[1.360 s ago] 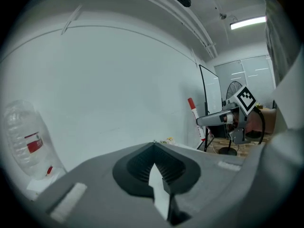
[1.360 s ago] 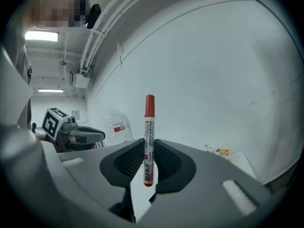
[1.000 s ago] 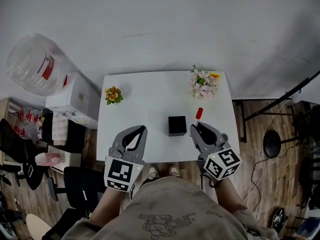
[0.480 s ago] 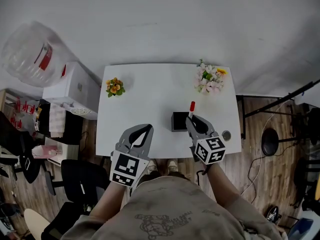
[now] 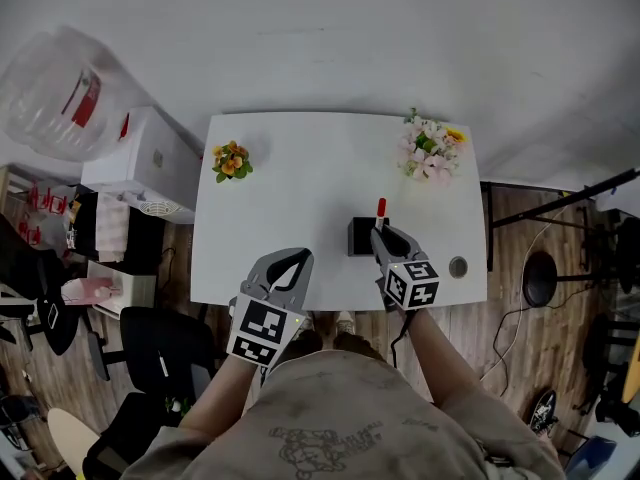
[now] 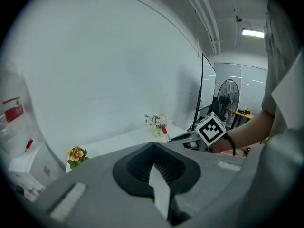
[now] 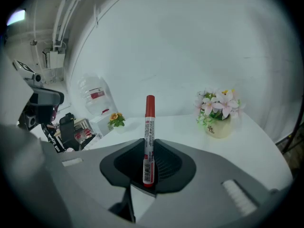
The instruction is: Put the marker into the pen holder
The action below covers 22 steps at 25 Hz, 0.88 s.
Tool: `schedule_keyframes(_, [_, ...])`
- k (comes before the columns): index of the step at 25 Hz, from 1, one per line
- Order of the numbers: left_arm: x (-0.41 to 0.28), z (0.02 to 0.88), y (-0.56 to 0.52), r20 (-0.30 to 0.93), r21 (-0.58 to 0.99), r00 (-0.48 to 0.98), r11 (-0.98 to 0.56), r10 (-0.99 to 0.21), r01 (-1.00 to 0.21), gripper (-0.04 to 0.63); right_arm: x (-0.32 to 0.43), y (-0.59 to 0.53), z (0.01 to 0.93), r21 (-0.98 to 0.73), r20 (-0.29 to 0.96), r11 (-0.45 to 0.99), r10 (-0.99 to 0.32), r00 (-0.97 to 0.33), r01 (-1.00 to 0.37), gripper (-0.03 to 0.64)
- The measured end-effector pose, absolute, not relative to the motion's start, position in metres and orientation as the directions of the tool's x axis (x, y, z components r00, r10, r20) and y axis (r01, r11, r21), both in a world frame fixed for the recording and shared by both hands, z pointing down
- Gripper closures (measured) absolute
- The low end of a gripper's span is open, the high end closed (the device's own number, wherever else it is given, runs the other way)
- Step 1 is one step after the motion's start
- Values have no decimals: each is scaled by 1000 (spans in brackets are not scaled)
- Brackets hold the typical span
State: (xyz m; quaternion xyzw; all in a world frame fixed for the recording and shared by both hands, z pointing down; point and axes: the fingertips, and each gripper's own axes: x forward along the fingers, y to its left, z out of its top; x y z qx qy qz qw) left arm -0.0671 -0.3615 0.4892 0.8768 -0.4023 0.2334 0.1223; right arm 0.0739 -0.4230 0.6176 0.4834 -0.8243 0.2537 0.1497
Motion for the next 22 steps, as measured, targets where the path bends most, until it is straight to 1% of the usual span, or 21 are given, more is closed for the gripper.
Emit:
schedule_keyframes(11, [-67, 505, -355, 537, 37, 571, -659, -621, -751, 594, 76, -434, 631, -237, 518, 384, -727, -451, -892, 523])
schedule_keyframes(17, [-73, 511, -347, 554, 34, 564, -660, -612, -750, 594, 77, -430, 647, -212, 569, 390, -696, -438, -896, 520])
schedule_keyframes(18, [-74, 512, -346, 556, 34, 563, -661, -611, -750, 595, 77, -429, 648, -211, 574, 392, -691, -438, -895, 516])
schedule_keyframes(20, [-75, 513, -344, 560, 33, 561, -661, -609, -750, 594, 76, -426, 650, -215, 583, 394, -682, -442, -893, 481])
schedule_keyframes(22, [-76, 515, -342, 563, 33, 561, -662, -607, -749, 594, 76, -422, 650, -213, 587, 397, -678, -442, -893, 476])
